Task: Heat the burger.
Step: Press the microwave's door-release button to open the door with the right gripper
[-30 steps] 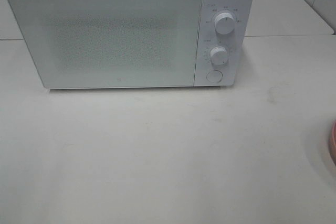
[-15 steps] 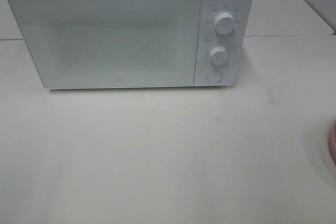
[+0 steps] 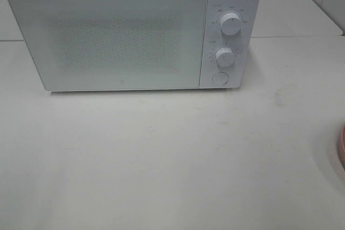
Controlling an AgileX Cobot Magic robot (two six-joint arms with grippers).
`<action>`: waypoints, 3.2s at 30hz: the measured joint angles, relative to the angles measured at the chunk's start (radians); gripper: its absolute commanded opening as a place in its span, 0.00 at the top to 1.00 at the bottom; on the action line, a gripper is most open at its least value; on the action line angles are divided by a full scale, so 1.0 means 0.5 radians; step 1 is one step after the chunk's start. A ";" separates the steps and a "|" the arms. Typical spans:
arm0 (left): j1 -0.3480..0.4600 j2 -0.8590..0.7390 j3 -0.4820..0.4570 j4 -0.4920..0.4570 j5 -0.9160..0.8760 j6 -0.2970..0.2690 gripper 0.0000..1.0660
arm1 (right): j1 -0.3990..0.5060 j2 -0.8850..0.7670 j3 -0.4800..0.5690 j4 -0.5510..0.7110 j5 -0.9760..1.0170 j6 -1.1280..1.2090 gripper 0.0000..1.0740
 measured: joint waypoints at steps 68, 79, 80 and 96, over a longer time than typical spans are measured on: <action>0.000 0.000 0.000 0.000 0.000 0.000 0.06 | 0.000 1.696 0.434 0.058 -2.536 -0.008 0.29; 0.000 0.000 0.000 0.000 0.000 0.000 0.06 | 0.030 2.018 0.600 0.092 -3.196 -0.194 0.31; 0.000 0.000 0.000 0.000 0.000 0.000 0.06 | 0.030 2.018 0.600 0.092 -3.196 -0.194 0.31; 0.000 -0.002 0.000 0.000 0.000 0.000 0.06 | 0.702 2.552 0.626 1.090 -3.720 -0.658 0.31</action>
